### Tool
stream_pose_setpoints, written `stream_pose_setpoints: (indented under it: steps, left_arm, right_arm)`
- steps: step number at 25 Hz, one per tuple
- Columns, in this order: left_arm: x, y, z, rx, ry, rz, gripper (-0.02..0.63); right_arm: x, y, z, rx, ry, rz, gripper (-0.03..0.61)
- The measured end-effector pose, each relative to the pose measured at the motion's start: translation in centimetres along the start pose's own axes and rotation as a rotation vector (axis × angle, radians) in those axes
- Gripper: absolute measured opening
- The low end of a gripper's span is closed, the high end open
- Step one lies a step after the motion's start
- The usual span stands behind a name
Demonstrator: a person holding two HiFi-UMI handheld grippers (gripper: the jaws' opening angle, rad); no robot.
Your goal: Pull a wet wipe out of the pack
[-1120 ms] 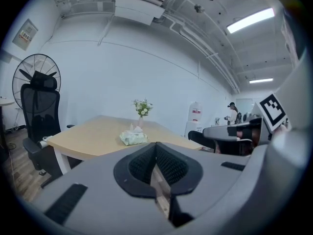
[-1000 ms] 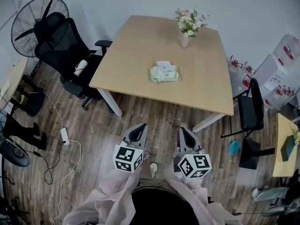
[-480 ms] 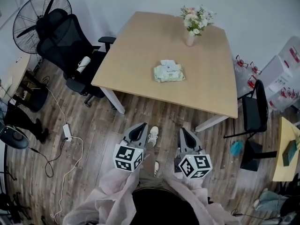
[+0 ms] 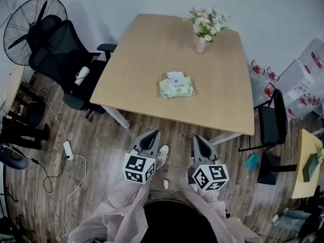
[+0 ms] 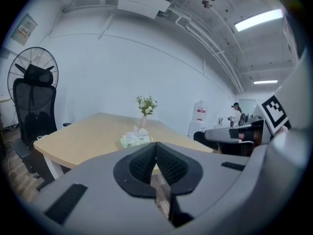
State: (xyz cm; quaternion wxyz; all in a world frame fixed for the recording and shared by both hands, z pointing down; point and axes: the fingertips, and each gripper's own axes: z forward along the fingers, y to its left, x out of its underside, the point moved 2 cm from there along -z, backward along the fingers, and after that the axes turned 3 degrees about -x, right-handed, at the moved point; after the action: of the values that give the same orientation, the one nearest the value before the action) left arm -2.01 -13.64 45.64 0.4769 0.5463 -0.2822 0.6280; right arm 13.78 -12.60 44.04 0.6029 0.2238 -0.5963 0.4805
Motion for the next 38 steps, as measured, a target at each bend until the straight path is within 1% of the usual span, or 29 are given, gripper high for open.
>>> stream_pose_setpoints:
  steps: [9,18,27,31,38]
  left_arm:
    - [-2.7,3.0,5.6,-0.007,0.001,-0.019,0.011]
    - [-5.2,6.3,11.7,0.011,0.008,-0.021,0.011]
    - [-6.3,8.9,17.0,0.048,0.030,-0.022,0.011]
    - [-6.7,10.0,19.1,0.071,0.034,-0.010,0.011]
    - [-6.5,11.2,21.4,0.100,0.044,-0.003,0.011]
  right_arm:
    - [-3.0,-2.1,6.7,-0.020,0.016,-0.010,0.011]
    - [-5.3,-4.5,13.1,-0.002,0.021,-0.005,0.011]
    - [-6.0,-6.9,18.1,0.043,0.032,0.018,0.012]
    - [-6.1,-8.0,20.0,0.063,0.031,0.027,0.012]
    - [-5.9,-9.2,22.4,0.084,0.044,0.015,0.014]
